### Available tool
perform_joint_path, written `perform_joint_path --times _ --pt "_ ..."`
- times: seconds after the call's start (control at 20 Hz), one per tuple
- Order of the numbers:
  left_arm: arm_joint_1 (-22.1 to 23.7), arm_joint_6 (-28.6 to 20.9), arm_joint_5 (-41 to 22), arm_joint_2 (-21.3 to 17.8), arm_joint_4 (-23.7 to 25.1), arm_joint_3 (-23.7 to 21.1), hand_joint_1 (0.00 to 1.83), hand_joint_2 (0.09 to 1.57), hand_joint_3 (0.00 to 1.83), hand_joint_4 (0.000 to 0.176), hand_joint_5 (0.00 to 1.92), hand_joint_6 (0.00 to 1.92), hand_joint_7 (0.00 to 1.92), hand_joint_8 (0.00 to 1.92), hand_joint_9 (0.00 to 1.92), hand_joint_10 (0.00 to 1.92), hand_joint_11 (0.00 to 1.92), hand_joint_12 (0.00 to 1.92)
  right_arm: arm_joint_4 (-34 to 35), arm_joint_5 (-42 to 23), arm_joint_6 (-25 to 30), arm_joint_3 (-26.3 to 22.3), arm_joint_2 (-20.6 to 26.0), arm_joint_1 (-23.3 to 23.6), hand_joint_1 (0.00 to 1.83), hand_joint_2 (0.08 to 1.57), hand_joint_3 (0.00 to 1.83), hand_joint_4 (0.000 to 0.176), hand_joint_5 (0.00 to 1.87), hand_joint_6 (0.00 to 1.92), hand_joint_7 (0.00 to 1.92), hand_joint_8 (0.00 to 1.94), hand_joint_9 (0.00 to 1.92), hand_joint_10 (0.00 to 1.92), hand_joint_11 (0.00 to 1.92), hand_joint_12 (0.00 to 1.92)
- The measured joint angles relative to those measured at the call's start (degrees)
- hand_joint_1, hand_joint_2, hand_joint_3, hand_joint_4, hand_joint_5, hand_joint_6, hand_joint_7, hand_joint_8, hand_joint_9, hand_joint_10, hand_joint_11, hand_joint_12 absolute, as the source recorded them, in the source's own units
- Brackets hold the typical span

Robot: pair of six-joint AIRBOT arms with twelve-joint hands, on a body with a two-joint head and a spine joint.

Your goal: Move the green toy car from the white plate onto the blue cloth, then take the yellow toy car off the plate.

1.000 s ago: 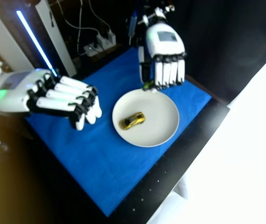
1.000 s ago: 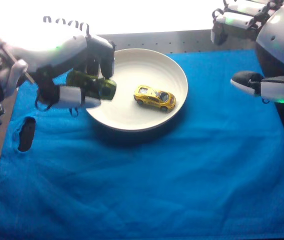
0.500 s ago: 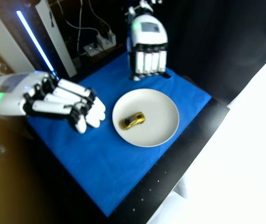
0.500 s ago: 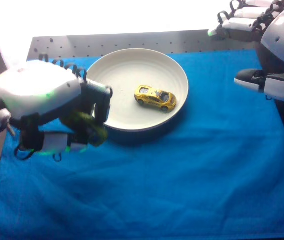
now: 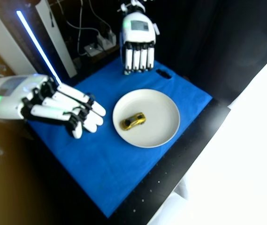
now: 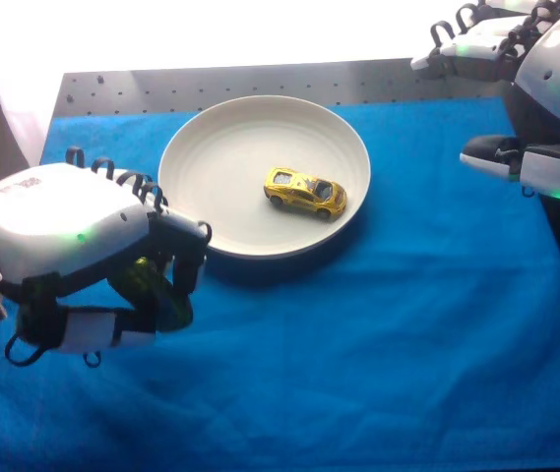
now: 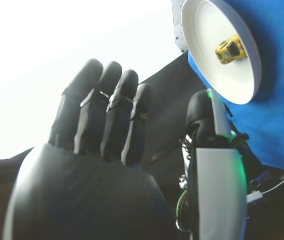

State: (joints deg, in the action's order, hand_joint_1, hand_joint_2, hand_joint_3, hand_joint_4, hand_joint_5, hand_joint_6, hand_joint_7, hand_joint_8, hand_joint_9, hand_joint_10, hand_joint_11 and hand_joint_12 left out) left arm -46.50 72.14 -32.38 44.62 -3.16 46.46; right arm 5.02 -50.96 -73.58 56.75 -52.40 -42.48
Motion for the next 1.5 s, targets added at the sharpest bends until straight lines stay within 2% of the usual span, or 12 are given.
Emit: perform_joint_path --times 0.05,0.1,0.3,0.4,0.55,0.65,0.75,0.9,1.0,1.2,1.45,1.5 --pt "-0.24 -0.26 0.04 -0.11 0.0 -0.04 0.82 1.08 0.0 0.038 0.65 0.75 0.76 0.46 0.54 0.9 0.29 1.58 0.11 0.0 -0.02 0.0 0.0 0.0 1.0 1.08 0.0 0.0 0.59 0.37 0.73 0.06 0.4 0.78 0.17 1.57" --pt "-0.24 -0.59 0.09 -0.15 0.0 -0.04 0.75 1.04 0.0 0.043 0.6 0.51 0.69 0.39 0.47 0.89 0.21 1.56 0.15 0.0 -0.02 0.0 0.0 0.0 1.0 1.08 0.0 0.0 0.59 0.38 0.73 0.06 0.4 0.79 0.17 1.57" --pt "-0.24 -0.63 -0.87 -0.17 -0.02 -0.04 0.54 0.92 0.0 0.169 0.45 0.05 0.49 0.03 0.31 0.43 0.0 1.2 0.31 0.0 0.0 0.0 0.04 0.0 0.99 1.08 0.0 0.0 0.57 0.43 0.72 0.07 0.37 0.83 0.17 1.62" --pt "-0.24 -0.63 -1.36 -0.17 -0.31 -0.04 0.4 0.9 0.0 0.104 0.42 0.02 0.48 0.01 0.32 0.45 0.0 1.36 0.37 0.0 -0.02 0.0 0.04 0.0 0.97 1.1 0.0 0.0 0.56 0.48 0.76 0.11 0.4 0.95 0.25 1.63" --pt "-0.31 -0.57 -3.21 -0.17 -1.9 0.48 0.01 1.1 0.01 0.046 0.48 0.01 0.56 0.06 0.21 1.07 0.09 1.63 0.52 0.0 -0.02 0.0 0.04 0.0 0.92 1.1 0.0 0.0 0.53 0.64 0.61 0.78 0.48 1.31 0.42 1.77" --pt "-0.42 -0.63 -5.53 -0.13 -4.07 1.22 0.0 1.19 0.01 0.037 0.52 0.02 0.57 0.06 0.24 0.95 0.09 1.52 0.55 0.0 0.0 0.15 0.04 0.0 0.87 1.09 0.0 0.0 0.52 0.69 0.59 0.92 0.5 1.32 0.41 1.84" --pt "-0.42 1.31 -7.91 0.04 -7.04 1.84 0.01 1.28 0.0 0.0 0.61 0.03 0.62 0.08 0.32 0.94 0.15 1.5 0.55 0.02 0.0 0.66 0.04 0.0 0.83 1.09 0.0 0.0 0.51 0.69 0.61 0.85 0.51 1.2 0.36 1.82" --pt "-0.52 5.09 -10.78 0.63 -11.04 2.43 0.01 1.29 0.0 0.0 0.65 0.04 0.62 0.09 0.33 0.95 0.16 1.53 1.4 0.22 0.0 2.58 -1.18 0.2 0.79 1.07 0.0 0.0 0.52 0.55 0.64 0.61 0.53 0.99 0.31 1.7" --pt "-0.5 5.09 -12.41 1.11 -11.76 2.82 0.05 1.28 0.0 0.0 0.7 0.04 0.67 0.08 0.41 0.78 0.15 1.51 1.77 2.67 0.0 4.07 -3.1 1.49 0.77 1.03 0.0 0.0 0.54 0.47 0.66 0.68 0.58 1.15 0.43 1.75" --pt "-0.5 5.84 -14.91 1.2 -13.16 3.06 0.24 1.29 0.0 0.0 0.72 0.03 0.71 0.02 0.45 0.37 0.0 1.36 1.16 6.75 0.02 6.88 -6.6 4.52 0.77 1.01 0.0 0.0 0.66 0.32 0.72 0.35 0.64 0.9 0.47 1.63" --pt "-0.5 9.68 -17.38 1.16 -15.65 2.86 0.55 1.26 0.0 0.0 0.79 0.07 0.74 0.04 0.35 0.89 0.02 1.62 1.36 12.87 0.0 10.54 -10.34 8.09 0.75 0.99 0.0 0.0 0.76 0.24 0.85 0.28 0.61 0.97 0.37 1.68" --pt "-0.5 10.32 -18.03 1.11 -15.98 2.86 0.73 1.31 0.01 0.141 0.63 1.25 0.74 0.05 0.3 1.05 0.02 1.68 1.38 13.38 0.0 11.15 -10.97 8.39 0.74 0.99 0.0 0.0 0.76 0.24 0.84 0.28 0.62 0.96 0.39 1.69"
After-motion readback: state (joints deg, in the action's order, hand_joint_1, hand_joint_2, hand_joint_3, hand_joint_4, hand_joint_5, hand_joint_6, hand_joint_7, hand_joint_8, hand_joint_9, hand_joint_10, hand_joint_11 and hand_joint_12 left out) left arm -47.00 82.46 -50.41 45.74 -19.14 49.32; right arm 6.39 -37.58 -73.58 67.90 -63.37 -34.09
